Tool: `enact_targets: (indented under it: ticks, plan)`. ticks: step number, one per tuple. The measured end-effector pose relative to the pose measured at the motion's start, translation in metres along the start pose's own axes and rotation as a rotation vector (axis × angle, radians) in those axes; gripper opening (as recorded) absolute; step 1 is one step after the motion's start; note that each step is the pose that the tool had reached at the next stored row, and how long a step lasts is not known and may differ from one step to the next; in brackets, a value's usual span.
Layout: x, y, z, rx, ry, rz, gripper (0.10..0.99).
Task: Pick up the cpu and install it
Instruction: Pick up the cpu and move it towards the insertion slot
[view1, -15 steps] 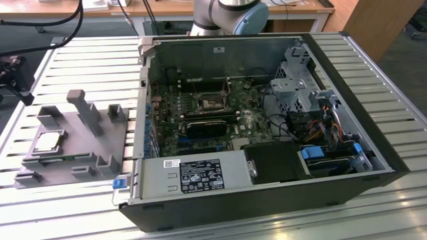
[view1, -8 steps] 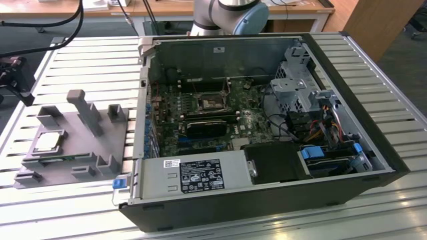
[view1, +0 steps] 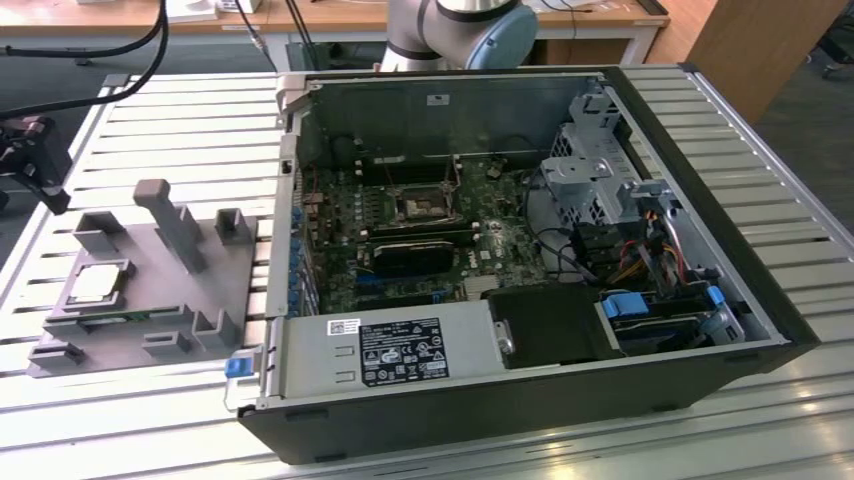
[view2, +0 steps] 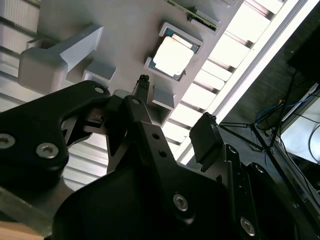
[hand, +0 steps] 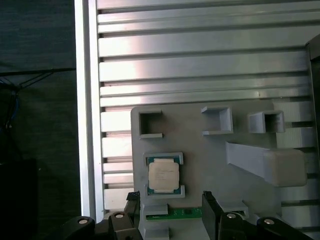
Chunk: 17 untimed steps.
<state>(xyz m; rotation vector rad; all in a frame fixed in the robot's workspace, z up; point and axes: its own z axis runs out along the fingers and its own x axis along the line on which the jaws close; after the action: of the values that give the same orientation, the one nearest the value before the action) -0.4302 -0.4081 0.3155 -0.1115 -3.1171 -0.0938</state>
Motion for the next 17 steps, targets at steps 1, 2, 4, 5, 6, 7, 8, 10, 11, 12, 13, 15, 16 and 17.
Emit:
enact_targets:
  ticks: [1,2,4,5,6,7,8,10,11,12,13,15,16,17]
  plan:
    - [0.0,-0.0002,0.0004,0.0,0.0011,-0.001,0.612]
    - [0.0,-0.0004,0.0009,0.0,0.0025,-0.002,0.612]
    - [0.0,-0.0011,0.0017,0.001,0.0046,-0.01,0.612]
    - [-0.0001,-0.0013,0.0021,0.001,0.0055,-0.016,0.612]
    - [-0.0001,-0.0014,0.0022,0.001,0.0059,-0.02,0.612]
    - [-0.0001,-0.0015,0.0024,0.001,0.0061,-0.022,0.612]
    - [-0.0001,-0.0016,0.0025,0.001,0.006,-0.023,0.612]
    - [-0.0001,-0.0016,0.0029,0.001,0.006,-0.023,0.612]
    - [-0.0001,-0.0017,0.003,0.001,0.006,-0.024,0.612]
    - [-0.0001,-0.0017,0.0032,0.001,0.006,-0.024,0.612]
    - [-0.0002,-0.0017,0.0033,0.001,0.0061,-0.025,0.612]
    - [-0.0002,-0.0017,0.0036,0.001,0.0063,-0.026,0.612]
    - [-0.0001,-0.0017,0.0038,0.001,0.0064,-0.026,0.612]
    - [-0.0002,-0.0017,0.004,0.001,0.0065,-0.027,0.612]
